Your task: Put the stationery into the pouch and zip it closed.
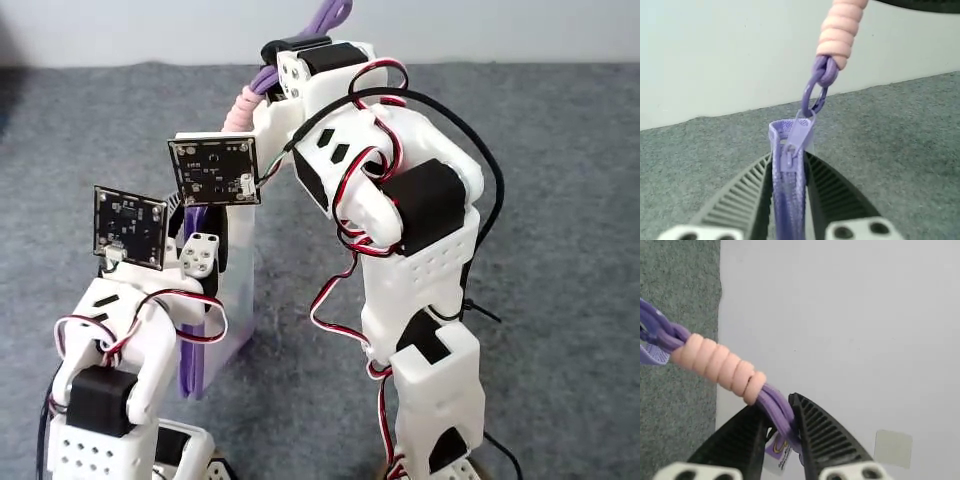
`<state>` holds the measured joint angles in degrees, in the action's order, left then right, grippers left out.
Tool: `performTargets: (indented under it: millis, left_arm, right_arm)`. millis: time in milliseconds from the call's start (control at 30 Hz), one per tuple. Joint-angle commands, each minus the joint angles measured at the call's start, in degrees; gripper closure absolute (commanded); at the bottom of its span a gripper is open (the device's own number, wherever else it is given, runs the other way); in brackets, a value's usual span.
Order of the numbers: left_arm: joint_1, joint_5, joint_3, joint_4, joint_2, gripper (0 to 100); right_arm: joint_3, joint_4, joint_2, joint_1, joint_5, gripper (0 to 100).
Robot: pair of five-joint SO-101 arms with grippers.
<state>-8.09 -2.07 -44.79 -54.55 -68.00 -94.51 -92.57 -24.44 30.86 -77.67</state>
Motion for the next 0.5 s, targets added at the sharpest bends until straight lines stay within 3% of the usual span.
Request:
performTargets:
  millis: [0, 167, 467]
  left_arm:
    - [-0.09, -0.18, 6.29, -2.90, -0.79, 99]
    - [-0.09, -0.18, 11.91, -8.70, -0.79, 99]
    - [0.35, -0.62, 20.53, -15.56, -0.79, 99]
  right_arm:
    - [-1.41, 2.24, 1.19, -3.47, 0.88, 99.1]
    - [-1.76, 9.36, -4.00, -8.13, 1.05, 99.1]
    - [-1.76, 10.68, -10.95, -12.79, 1.23, 99.1]
